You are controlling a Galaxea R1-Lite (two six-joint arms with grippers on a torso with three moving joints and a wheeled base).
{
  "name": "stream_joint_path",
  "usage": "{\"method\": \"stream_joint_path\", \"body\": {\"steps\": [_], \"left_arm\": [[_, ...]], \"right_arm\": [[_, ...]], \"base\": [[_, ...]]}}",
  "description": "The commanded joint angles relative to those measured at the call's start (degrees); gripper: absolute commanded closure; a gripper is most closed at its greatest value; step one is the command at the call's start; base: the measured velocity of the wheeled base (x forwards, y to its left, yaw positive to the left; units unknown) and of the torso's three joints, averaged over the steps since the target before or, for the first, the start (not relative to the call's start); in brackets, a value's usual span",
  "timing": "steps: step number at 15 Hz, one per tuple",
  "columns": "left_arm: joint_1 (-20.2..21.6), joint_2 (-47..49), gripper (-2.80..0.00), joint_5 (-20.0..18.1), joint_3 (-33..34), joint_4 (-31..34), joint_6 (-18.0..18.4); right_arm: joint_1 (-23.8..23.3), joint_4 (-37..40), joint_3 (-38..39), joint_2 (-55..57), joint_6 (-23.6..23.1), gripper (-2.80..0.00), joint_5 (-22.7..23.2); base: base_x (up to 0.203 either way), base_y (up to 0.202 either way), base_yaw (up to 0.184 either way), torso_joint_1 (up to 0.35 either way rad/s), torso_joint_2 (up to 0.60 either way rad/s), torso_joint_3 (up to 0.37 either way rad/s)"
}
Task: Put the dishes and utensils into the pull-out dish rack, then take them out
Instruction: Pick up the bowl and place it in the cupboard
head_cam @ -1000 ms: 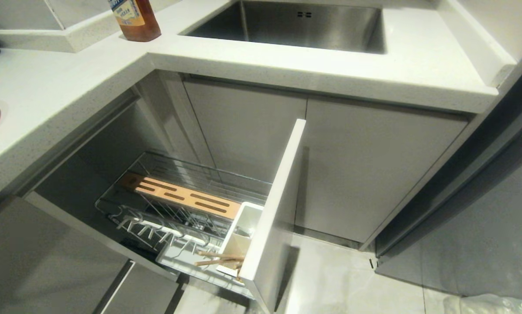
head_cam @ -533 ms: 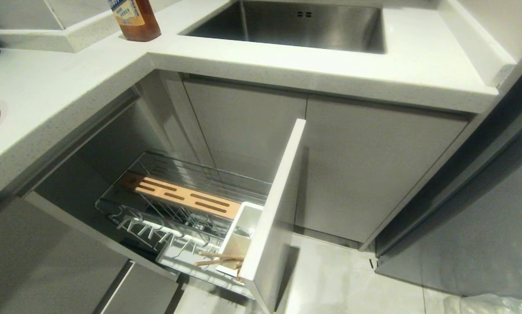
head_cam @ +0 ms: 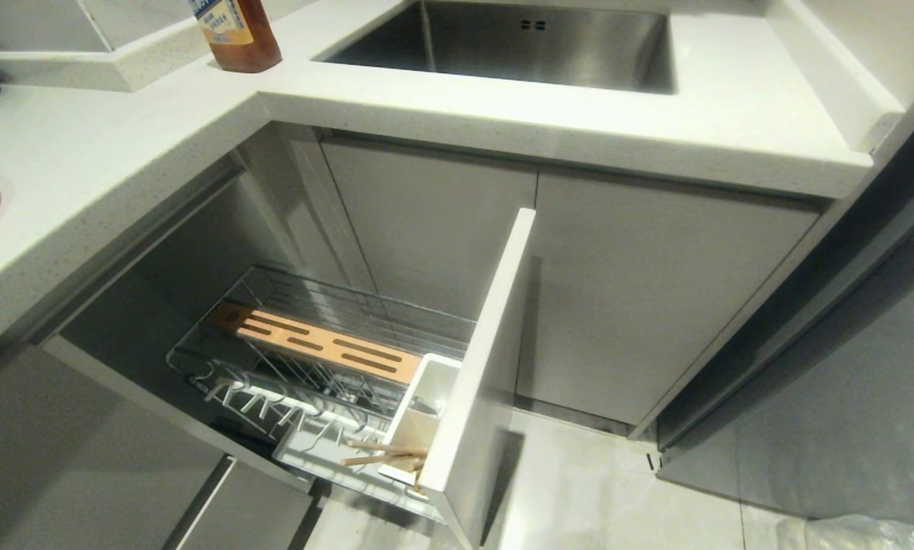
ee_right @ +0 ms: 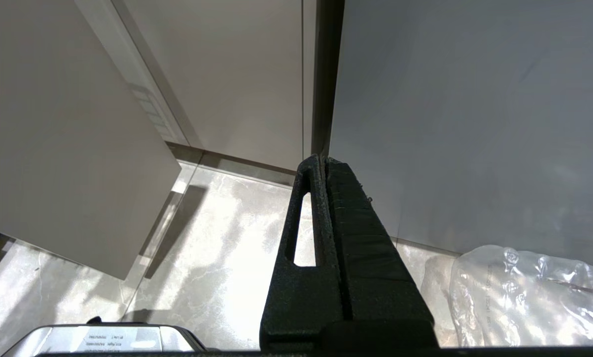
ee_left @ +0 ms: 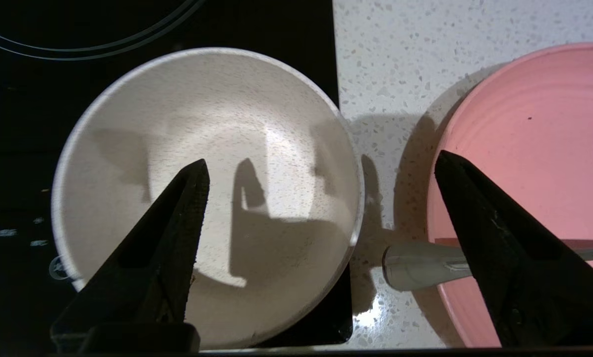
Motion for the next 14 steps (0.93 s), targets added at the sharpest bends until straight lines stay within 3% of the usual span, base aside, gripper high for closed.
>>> {"method": "stream_joint_path", "body": {"steps": [1, 7, 8, 14], "left_arm": [[0.43, 1.41, -2.80, -0.25, -0.09, 0.21, -0.12], [0.56, 2.81, -2.80, -0.68, 0.08, 0.12, -0.05], [0.60, 2.81, 0.00, -0.68, 0.08, 0.12, -0.05], [0.51, 1.40, 0.00, -0.68, 0.08, 0.12, -0.05]], "right_arm": [[0.00, 0.00, 0.00, 0.02, 0.00, 0.00, 0.00], [0.00, 0.00, 0.00, 0.02, 0.00, 0.00, 0.00], [0.00, 0.00, 0.00, 0.02, 0.00, 0.00, 0.00], [0.00, 0.00, 0.00, 0.02, 0.00, 0.00, 0.00]], "base": [[0.000, 0.000, 0.000, 0.000, 0.00, 0.000], [0.000, 0.000, 0.000, 0.000, 0.00, 0.000], [0.000, 0.000, 0.000, 0.000, 0.00, 0.000], [0.000, 0.000, 0.000, 0.000, 0.00, 0.000]]}}
